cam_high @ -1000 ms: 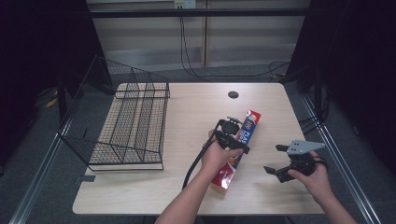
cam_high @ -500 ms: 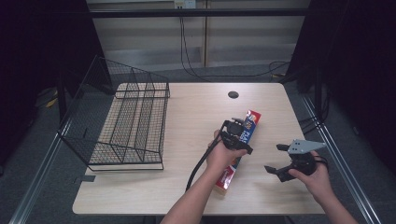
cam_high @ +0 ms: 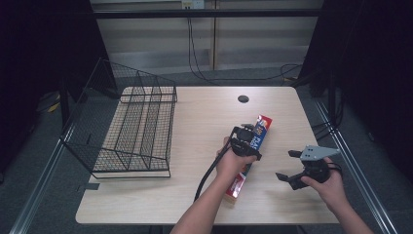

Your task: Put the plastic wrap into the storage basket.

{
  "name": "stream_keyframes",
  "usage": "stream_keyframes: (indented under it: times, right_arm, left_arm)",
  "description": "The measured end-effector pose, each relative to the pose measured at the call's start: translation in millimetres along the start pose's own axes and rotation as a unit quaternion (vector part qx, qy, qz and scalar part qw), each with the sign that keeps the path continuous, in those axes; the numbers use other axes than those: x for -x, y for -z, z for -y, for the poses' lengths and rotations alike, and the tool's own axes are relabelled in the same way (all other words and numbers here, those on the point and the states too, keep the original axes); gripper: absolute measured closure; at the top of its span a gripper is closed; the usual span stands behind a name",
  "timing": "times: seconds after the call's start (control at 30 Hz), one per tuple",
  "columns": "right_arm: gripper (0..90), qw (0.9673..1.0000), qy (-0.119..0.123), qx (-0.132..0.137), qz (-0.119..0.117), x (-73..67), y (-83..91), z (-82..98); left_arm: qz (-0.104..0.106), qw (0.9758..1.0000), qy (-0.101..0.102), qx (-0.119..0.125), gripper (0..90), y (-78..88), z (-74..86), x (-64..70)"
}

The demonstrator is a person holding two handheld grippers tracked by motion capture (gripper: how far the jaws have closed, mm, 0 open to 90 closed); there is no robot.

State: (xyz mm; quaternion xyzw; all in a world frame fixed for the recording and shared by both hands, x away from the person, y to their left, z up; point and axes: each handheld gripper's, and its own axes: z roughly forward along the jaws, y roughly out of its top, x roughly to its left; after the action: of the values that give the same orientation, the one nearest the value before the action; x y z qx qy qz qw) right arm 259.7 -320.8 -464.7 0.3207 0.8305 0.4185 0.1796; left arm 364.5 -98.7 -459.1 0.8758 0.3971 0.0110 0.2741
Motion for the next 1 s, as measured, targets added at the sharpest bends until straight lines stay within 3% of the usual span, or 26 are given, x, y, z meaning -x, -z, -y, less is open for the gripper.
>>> stream_keyframes:
  times: [0.23,0.47,0.5,0.63,0.83,0.9,0.93,1.0]
  right_arm:
    - [3.8,1.0000,-0.001,0.001,-0.001,-0.4,-0.4,-0.2]
    - [3.8,1.0000,0.000,0.003,-0.001,0.2,0.1,0.1]
    - [3.7,1.0000,0.000,0.002,0.000,0.3,0.4,0.2]
    - [3.7,1.0000,-0.002,0.004,0.000,1.2,0.4,0.5]
    - [3.7,1.0000,-0.002,0.006,-0.002,1.4,0.4,-0.1]
    - [3.7,1.0000,-0.002,0.005,-0.002,1.2,-0.2,0.1]
    - [3.7,1.0000,-0.002,0.005,-0.003,1.2,-0.3,0.2]
    - [3.7,1.0000,-0.002,0.005,-0.002,1.2,-0.4,0.0]
  left_arm:
    - [-0.009,0.9997,0.018,-0.016,35.7,0.0,-2.4,1.7]
    - [-0.024,0.9988,0.020,-0.037,41.6,4.7,-6.6,3.3]
    - [-0.023,0.9980,0.011,-0.057,42.3,9.8,-7.0,0.8]
    - [-0.019,0.9969,0.010,-0.076,43.2,15.4,-5.3,-4.7]
    - [-0.016,0.9963,0.029,-0.080,43.3,32.1,-3.5,-20.9]
    - [-0.023,0.9957,0.033,-0.083,43.3,37.8,-2.6,-25.4]
    - [-0.027,0.9952,0.026,-0.091,43.2,42.1,-2.6,-28.9]
    - [-0.027,0.9949,0.039,-0.089,43.2,46.8,-1.8,-32.2]
